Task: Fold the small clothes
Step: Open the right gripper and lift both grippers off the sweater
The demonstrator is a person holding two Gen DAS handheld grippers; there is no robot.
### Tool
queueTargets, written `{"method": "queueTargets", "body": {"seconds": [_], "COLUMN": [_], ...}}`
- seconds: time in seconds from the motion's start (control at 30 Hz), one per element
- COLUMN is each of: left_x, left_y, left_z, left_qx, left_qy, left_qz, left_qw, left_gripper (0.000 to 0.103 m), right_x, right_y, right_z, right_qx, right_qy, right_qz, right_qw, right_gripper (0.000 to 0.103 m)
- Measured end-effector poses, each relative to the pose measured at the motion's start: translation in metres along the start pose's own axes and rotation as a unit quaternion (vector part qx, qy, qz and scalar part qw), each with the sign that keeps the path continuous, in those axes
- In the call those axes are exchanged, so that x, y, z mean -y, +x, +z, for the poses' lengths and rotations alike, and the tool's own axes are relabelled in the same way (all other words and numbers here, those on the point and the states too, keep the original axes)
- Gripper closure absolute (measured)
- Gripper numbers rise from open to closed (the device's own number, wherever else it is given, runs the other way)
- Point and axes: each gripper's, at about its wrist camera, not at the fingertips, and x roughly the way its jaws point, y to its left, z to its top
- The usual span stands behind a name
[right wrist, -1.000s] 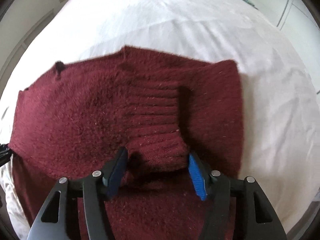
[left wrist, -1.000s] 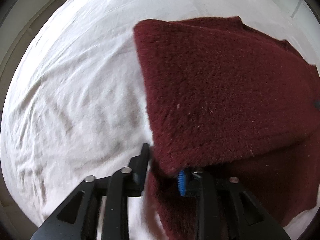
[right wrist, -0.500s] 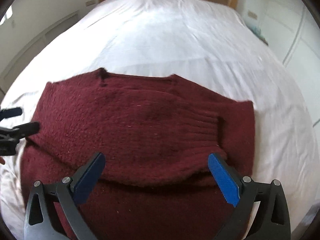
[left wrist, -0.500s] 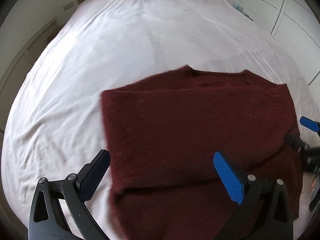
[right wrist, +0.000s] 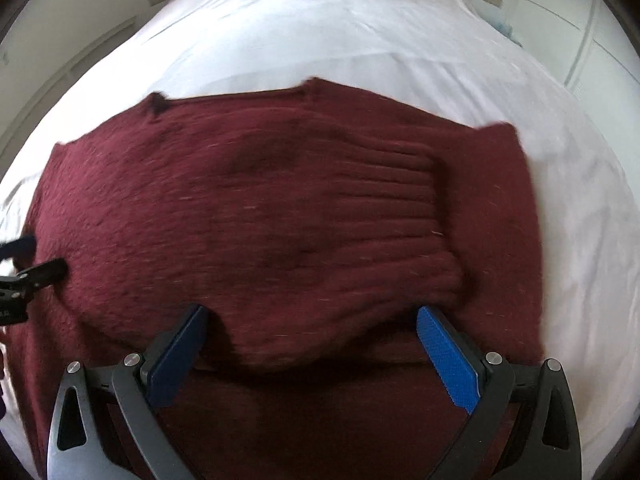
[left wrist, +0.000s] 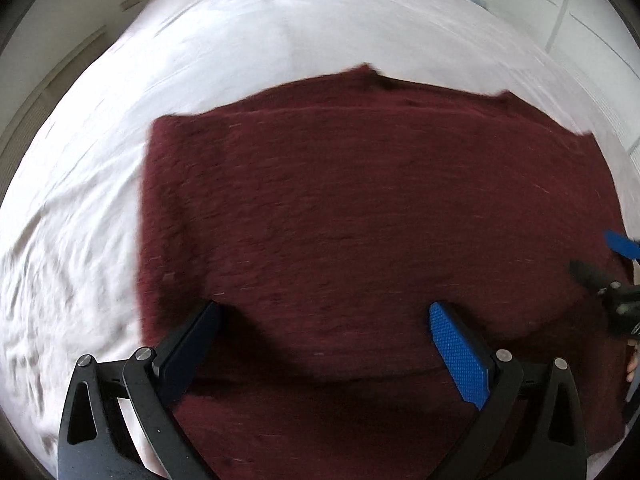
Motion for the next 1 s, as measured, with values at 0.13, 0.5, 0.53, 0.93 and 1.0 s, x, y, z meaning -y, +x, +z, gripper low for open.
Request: {"method": "queueTargets", "body": {"seconds": [0.13, 0.5, 0.53, 0.93, 1.0], "left_x": [-0.014, -0.011, -0.010, -0.026, -0.023], "left_y": [0.002, 0.012, 0.012, -0.061, -0.073], "left_z": [-0.006, 0.004, 0.007, -0.036, -0.054], "left_qx": [0.002, -0.024, -0.027, -0.033, -0.041], "left_qy": [-0.006, -0.008, -0.010, -0.019, -0.024], "left_qz": [-0.017, -0.018, -0.017, -0.037, -0.033], "left_qw": [0.9998, 0.9995, 0.9995, 0.9986, 0.9983], "left_gripper": [0.001, 0.001, 0.001, 0.001, 0.001], "right_x": [0.020, 0.040, 0.041, 0.052, 0.057], "right_y": [0.003, 0.005, 0.000, -0.084, -0.090], "right_z": [-0.002, 0.001, 0.001, -0.059, -0.073], "right_qx": [-0.004, -0.030, -0.025, -0.006, -0.012], "right_qy": [0.015, 0.032, 0.031, 0.017, 0.025], "right_qz": [0.008, 0.033, 0.032, 0.006, 0.002], "right_qw": [1.000, 0.998, 0.999, 1.000, 1.000], "right_gripper": [0.000, 0.000, 0.000, 0.000, 0.000]}}
